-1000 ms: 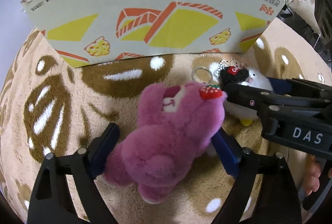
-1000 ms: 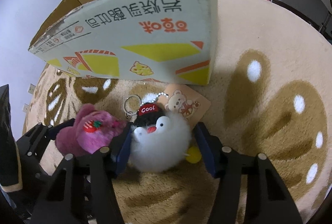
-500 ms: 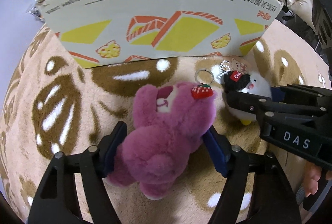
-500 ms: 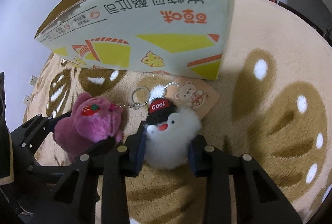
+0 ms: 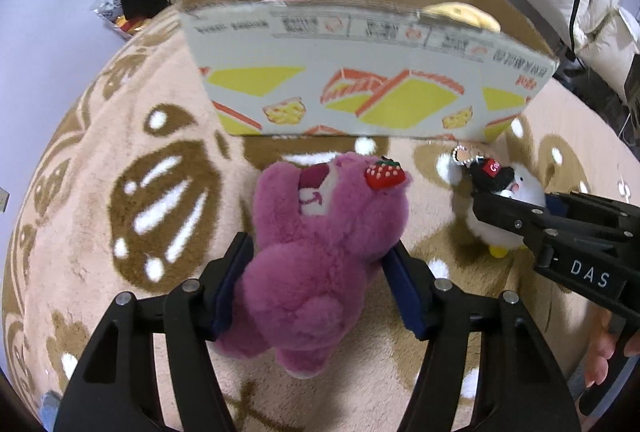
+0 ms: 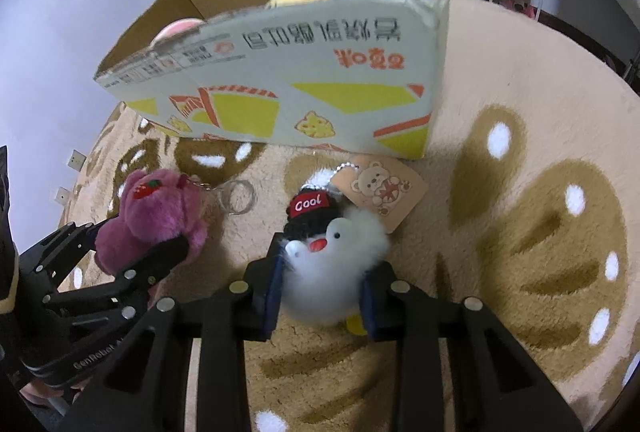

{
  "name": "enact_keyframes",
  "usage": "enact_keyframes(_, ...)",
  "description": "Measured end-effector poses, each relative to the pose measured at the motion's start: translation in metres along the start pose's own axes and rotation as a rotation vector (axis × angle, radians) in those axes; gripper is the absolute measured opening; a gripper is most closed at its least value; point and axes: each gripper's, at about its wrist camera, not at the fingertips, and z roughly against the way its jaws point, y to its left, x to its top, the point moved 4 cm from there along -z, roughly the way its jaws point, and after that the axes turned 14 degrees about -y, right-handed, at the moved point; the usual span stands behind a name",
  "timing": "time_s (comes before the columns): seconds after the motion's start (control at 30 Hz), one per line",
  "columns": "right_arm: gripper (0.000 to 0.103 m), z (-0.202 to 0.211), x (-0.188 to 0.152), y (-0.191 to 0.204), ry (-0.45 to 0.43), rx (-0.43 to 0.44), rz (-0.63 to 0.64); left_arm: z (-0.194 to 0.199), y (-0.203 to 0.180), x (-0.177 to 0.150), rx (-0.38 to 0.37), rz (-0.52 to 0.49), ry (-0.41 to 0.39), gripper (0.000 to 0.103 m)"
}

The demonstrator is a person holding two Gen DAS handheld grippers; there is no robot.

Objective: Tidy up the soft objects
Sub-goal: 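Lift the pink bear with the left gripper while the right gripper carries the penguin over the box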

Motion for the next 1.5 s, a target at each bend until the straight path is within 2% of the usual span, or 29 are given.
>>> enact_keyframes(0.4, 0.033, 0.065, 0.022, -0.002, -0.17, 0.049, -0.032, 0.052, -0.008, 0.02, 0.056, 0.003, -0.185, 0.064)
enact_keyframes(0.67, 0.033, 0.11, 0.04, 0.011, -0.343, 0.083, -0.019, 0.095, -0.005, 0.049, 0.143, -0.014, -0.388, 0.064)
enact_keyframes(0.83, 0.033, 0.132, 0.054, 0.026, -0.471, 0.088, 0.038, 0.114, -0.003, 0.067, 0.154, -0.028, -0.482, 0.064)
enact_keyframes(1.1, 0.033, 0.154, 0.075, 0.043, -0.611, 0.092, 0.104, 0.131, 0.001, 0.101, 0.128, -0.023, -0.571, 0.065)
enact_keyframes(1.33, 0.033, 0.159, 0.094, 0.05, -0.665, 0.099, 0.135, 0.13, 0.002, 0.129, 0.113, -0.034, -0.631, 0.065)
enact_keyframes(1.5, 0.033, 0.151, 0.111, 0.048, -0.692, 0.101, 0.14, 0.119, -0.001, 0.142, 0.111, -0.043, -0.637, 0.065)
